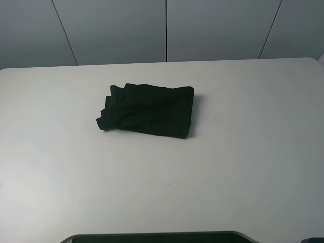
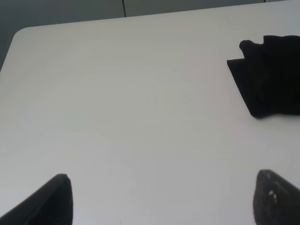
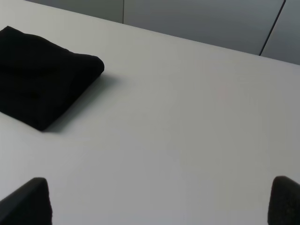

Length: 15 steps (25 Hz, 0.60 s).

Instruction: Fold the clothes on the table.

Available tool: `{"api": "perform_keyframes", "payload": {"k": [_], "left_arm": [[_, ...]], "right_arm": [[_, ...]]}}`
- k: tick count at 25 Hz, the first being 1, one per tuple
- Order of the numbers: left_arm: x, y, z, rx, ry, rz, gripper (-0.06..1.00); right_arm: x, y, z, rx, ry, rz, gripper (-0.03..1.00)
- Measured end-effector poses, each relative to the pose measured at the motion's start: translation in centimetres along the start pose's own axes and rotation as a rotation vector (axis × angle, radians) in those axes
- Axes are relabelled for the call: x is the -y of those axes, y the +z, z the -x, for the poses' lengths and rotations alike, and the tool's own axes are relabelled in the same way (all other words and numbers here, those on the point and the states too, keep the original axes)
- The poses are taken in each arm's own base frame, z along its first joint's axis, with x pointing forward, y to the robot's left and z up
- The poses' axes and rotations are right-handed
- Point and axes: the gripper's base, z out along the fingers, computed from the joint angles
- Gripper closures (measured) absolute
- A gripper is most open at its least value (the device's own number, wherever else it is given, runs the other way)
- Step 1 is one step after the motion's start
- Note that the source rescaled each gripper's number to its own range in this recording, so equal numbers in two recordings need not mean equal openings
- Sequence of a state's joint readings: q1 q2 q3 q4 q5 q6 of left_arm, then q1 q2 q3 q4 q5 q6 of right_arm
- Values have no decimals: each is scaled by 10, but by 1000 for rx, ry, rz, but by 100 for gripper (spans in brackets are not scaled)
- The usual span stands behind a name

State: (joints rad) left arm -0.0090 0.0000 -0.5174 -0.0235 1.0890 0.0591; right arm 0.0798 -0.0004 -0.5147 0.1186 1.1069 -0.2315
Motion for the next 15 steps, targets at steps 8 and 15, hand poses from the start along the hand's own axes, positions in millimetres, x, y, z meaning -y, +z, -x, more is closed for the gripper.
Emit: {"api": "perform_keyframes", "payload": {"k": [8,15], "left_arm": [[0,0,0,0,0,0,-5],[0,0,0,0,0,0,-5]], "right_arm": [[4,0,0,-2,100,-40,-3],[9,0,-1,-4,106,-97,-3]]}}
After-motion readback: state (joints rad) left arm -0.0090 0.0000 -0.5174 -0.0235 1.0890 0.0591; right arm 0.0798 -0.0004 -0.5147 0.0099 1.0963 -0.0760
